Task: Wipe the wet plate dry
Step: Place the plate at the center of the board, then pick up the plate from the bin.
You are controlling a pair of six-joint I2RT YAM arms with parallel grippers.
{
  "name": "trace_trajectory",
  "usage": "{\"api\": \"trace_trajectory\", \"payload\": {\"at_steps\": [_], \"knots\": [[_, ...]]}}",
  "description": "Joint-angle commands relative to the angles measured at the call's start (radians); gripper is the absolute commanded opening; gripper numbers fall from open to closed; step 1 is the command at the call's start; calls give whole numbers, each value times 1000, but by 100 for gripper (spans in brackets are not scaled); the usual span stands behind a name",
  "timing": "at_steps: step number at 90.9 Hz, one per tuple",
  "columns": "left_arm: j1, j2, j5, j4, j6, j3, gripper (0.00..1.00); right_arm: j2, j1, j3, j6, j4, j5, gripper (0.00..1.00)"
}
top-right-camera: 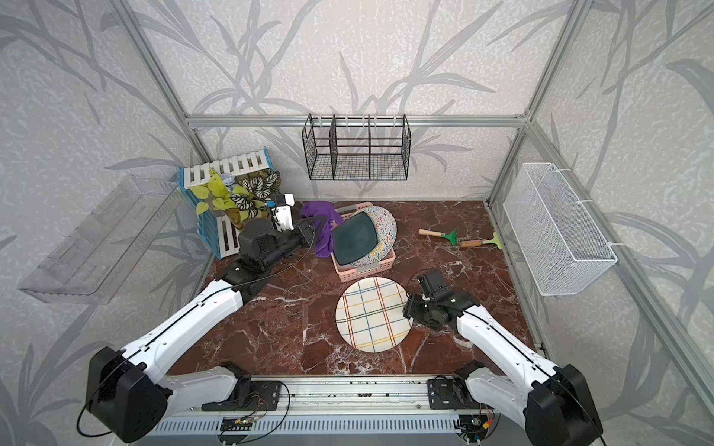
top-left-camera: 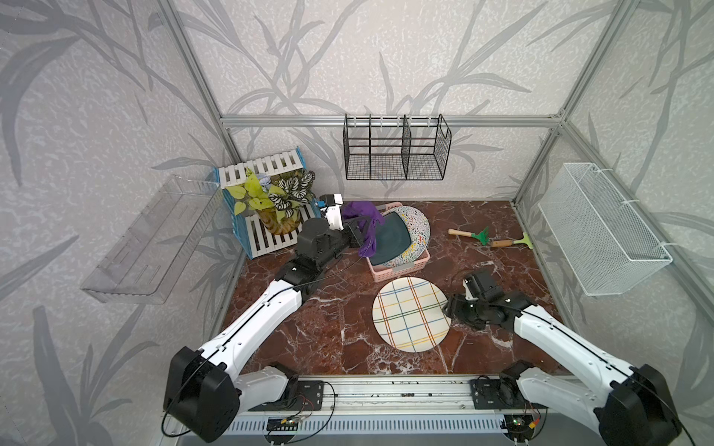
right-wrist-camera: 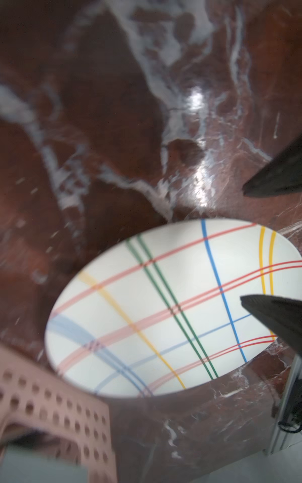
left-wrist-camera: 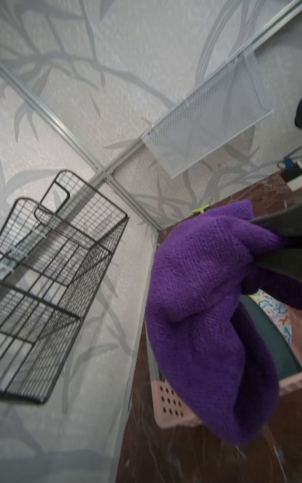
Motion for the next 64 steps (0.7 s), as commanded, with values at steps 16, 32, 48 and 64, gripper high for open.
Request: {"api": "trace_trajectory", "payload": {"at_steps": [16,32,48,64], "knots": [[12,191,-263,-148,141,-9,0,434,-9,482,-157,123,-46,35],[20,339,-228,-134,127,27,0,742,-35,764,-209,116,25,40],[22,432,-147,-49,147,37,0,950,-68,934,-240,98,6,46],[20,506,-4,31,144,49,0,1071,-71,1006,-244,144,-99,47]]}}
